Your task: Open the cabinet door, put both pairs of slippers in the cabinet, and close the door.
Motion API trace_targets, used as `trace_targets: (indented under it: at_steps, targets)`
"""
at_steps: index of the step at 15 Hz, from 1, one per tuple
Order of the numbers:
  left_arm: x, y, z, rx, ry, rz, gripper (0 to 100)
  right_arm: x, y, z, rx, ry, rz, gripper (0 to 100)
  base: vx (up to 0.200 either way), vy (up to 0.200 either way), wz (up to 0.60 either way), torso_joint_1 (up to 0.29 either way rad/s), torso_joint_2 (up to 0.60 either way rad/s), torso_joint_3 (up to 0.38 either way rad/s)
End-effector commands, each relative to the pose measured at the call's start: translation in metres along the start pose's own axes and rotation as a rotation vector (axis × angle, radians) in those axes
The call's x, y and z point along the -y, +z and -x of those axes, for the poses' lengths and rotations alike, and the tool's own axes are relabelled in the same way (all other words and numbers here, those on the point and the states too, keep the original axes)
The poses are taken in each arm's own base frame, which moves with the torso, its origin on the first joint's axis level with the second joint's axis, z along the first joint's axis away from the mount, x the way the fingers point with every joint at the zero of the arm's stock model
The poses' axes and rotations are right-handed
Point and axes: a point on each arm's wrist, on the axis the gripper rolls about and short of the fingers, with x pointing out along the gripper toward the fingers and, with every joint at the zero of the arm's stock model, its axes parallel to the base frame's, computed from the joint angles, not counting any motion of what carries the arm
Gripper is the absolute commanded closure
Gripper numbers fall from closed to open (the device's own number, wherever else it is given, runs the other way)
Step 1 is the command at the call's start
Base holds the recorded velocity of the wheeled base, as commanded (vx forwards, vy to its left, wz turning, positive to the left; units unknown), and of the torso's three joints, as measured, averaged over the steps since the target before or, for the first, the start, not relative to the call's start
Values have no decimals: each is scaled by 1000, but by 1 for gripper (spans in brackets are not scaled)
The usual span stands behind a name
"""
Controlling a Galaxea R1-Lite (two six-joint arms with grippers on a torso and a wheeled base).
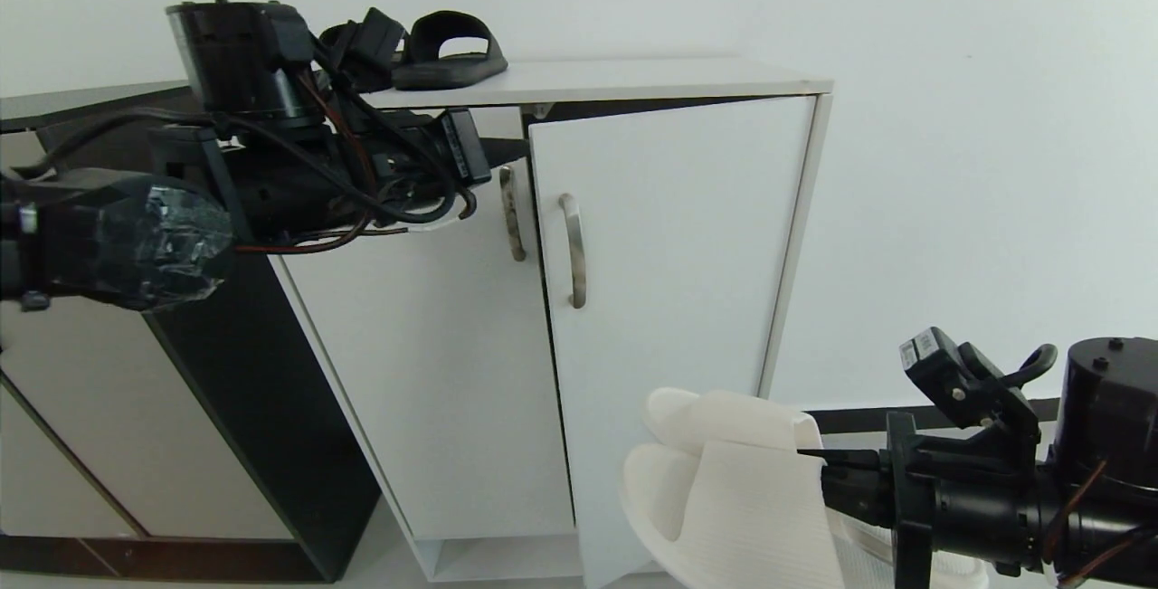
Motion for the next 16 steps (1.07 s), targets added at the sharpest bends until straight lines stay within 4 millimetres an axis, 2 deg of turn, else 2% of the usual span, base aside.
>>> trace_targets:
  at_steps: [1,4,7,9,12,13,16]
  targets:
    - [-15,-11,-26,-31,8,15,100,-1,-2,0,-7,5,-1,100,0,0,0,0,0,0]
    - [-17,-15,-32,-19,-18,28,100,-3,-8,0,-28,21,21,100,0,0,0,0,0,0]
    - [-14,-22,-28,-10,-33,52,100,-7,-19,5,-61,107,52,100,-200,0,0,4,2,1]
    - [-2,-34,-32,-29,-75,51,100,-10,-22,7,-70,141,61,100,-200,0,0,2,0,5]
    - [29,-52,-41,-58,-167,45,100,-10,-23,7,-72,146,61,100,-200,0,0,5,2,1]
    - [31,-53,-42,-53,-176,43,100,-9,-22,6,-70,146,60,100,-200,0,0,7,-2,2]
    - [23,-58,-37,-28,-166,36,100,-9,-18,4,-60,146,60,100,0,0,0,0,0,0]
